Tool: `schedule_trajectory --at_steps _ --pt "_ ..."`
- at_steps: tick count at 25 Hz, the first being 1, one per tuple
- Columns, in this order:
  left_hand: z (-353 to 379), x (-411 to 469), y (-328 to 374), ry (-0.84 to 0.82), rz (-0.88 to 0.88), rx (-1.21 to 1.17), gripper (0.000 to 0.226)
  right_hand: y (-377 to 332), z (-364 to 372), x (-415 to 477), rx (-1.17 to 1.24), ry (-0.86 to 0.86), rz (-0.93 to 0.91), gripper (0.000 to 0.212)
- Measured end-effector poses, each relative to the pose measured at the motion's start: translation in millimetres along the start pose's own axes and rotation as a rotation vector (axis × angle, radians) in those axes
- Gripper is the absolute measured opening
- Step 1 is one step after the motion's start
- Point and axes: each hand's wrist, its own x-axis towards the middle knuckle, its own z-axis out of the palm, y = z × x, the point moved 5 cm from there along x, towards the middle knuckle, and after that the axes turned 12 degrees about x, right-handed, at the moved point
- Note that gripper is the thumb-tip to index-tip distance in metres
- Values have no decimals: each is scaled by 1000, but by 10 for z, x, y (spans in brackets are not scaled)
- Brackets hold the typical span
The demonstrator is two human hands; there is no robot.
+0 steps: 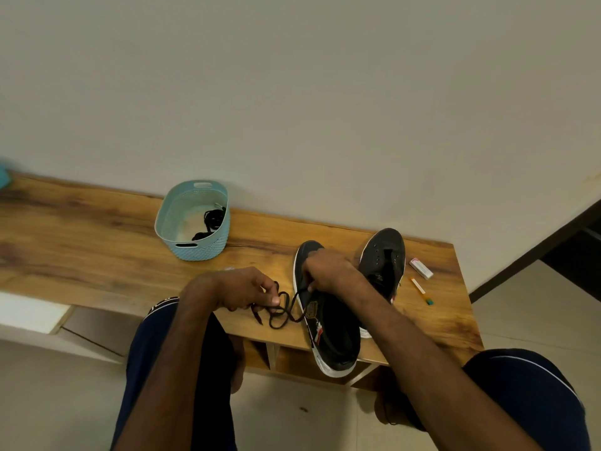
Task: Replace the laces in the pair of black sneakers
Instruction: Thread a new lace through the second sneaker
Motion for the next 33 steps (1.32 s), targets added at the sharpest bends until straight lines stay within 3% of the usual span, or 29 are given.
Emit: schedule_trajectory --at_steps 3,5,6,9,10,12,16,22,24,26,27,29,30,33 --pt "-105 -12 -61 85 7 -21 16 -55 69 56 -130 0 -5 36" --pt "-157 1 -106 135 8 -22 17 -56 96 55 -38 -13 27 31" --pt "-168 6 -115 157 5 -22 15 -11 75 44 147 -11 77 28" --pt "-172 36 -124 198 -9 19 11 176 -28 -29 1045 34 286 16" --pt "-167 62 -116 201 -14 38 10 208 -101 -59 1247 76 324 10" --pt "-170 114 -120 201 -36 62 7 201 -356 -72 1424 154 289 3" --pt "-226 226 -92 252 -143 243 11 27 -1047 -83 1530 293 122 10" --pt "-361 420 -25 420 -289 590 28 -104 -1777 -298 1365 438 -6 10" --pt "-413 389 66 588 -338 592 34 -118 -1854 -367 1339 473 -36 9" --pt "-495 298 245 828 -186 258 39 -171 -1817 -413 1310 466 -68 7" --pt "-526 275 306 864 -58 -99 51 -219 -1747 -424 1285 443 -80 7" --pt "-556 297 380 722 143 -838 69 -311 -1504 -429 1227 369 -88 8" --pt "-596 313 375 652 192 -1066 70 -361 -1365 -434 1212 328 -92 9" --pt "-699 338 294 555 240 -1361 45 -432 -985 -475 1242 230 -97 13"
